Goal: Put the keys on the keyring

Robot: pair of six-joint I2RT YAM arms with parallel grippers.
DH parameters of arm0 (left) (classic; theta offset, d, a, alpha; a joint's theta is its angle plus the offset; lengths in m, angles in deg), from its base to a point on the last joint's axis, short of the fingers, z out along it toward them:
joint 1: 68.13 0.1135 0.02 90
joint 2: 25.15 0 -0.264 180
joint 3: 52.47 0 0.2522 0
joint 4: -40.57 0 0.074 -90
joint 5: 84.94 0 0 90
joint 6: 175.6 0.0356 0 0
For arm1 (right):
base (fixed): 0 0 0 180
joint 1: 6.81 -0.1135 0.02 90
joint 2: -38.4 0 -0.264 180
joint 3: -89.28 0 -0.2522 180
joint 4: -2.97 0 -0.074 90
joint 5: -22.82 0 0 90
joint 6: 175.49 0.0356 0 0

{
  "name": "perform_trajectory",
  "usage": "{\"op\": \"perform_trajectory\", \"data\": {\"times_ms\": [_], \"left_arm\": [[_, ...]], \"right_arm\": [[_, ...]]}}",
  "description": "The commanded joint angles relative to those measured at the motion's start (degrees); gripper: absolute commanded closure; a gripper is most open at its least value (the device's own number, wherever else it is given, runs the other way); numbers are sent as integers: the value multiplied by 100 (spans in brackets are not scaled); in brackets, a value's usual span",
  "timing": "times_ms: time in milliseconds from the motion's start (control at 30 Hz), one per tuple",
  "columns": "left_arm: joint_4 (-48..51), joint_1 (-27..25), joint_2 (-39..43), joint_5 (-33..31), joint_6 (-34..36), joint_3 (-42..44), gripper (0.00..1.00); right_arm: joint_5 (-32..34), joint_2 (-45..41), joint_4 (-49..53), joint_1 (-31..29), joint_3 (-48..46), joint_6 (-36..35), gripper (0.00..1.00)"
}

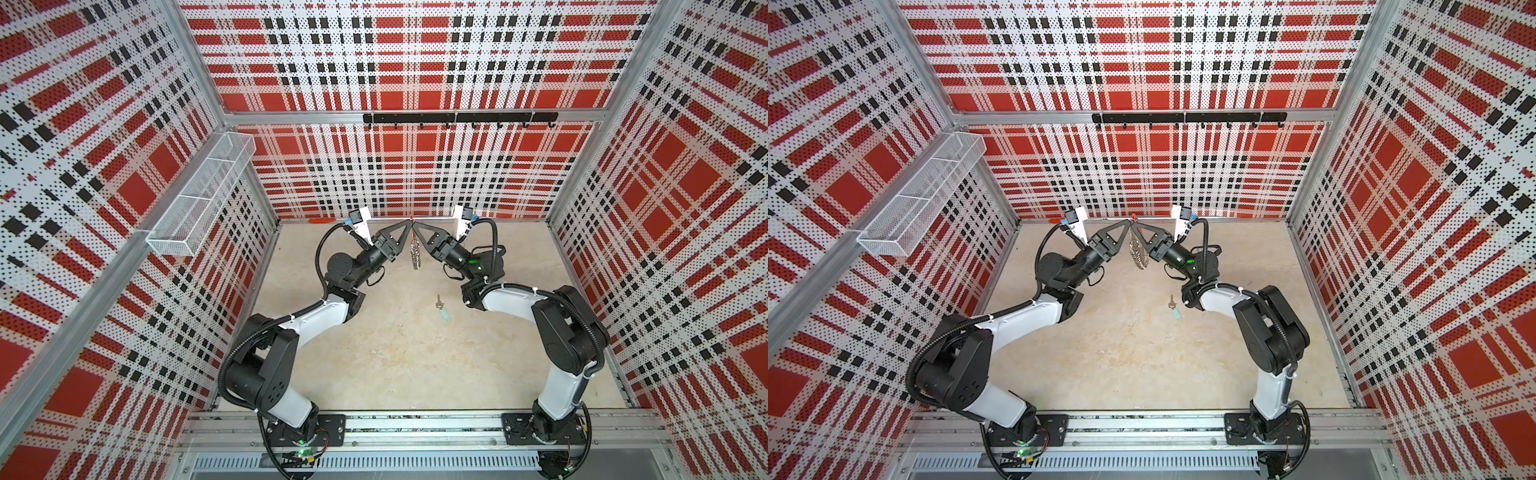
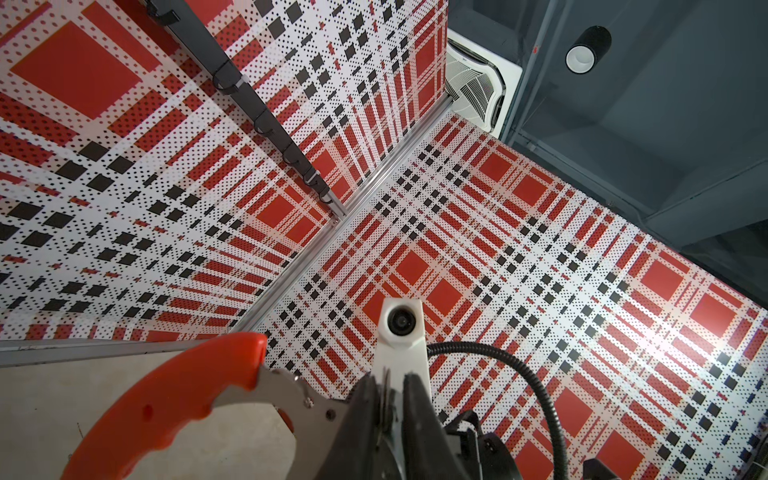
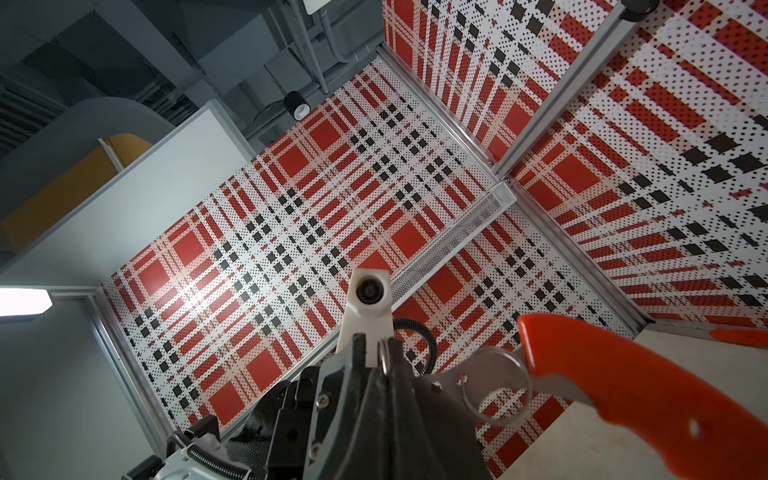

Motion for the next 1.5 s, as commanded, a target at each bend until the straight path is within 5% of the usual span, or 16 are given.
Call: {"op": "perform_trajectory", "data": {"times_ms": [0, 200, 400, 500, 700, 833, 1200, 1467], "left_arm": [[-219, 24, 125, 65, 8, 26, 90], [-84, 76, 125, 131, 28, 35, 100], [611, 197, 129, 619, 518, -177, 100], [1966, 326, 214, 1258, 1433, -642, 100], [5197, 637, 303, 1988, 3498, -1857, 100], [6804, 640, 164, 2212, 4602, -2702, 100], [6973, 552, 141, 2740, 4710, -3102, 100], [6857, 491, 196, 2797, 4669, -3032, 100]], "right_arm": [[-14, -102, -222, -64, 180, 5, 100], [3, -179, -57, -69, 126, -48, 98], [-151, -700, 1306, 97, -34, -808, 59], [-551, -1135, 2655, 467, -57, -1506, 53], [-1896, -1361, 6094, 1005, 1063, -3684, 56], [-2143, -1261, 7343, 1014, 1644, -4717, 60], [-2600, -1003, 6889, 850, 1767, -4439, 67], [-2704, -986, 6647, 850, 1723, -4286, 81]]}}
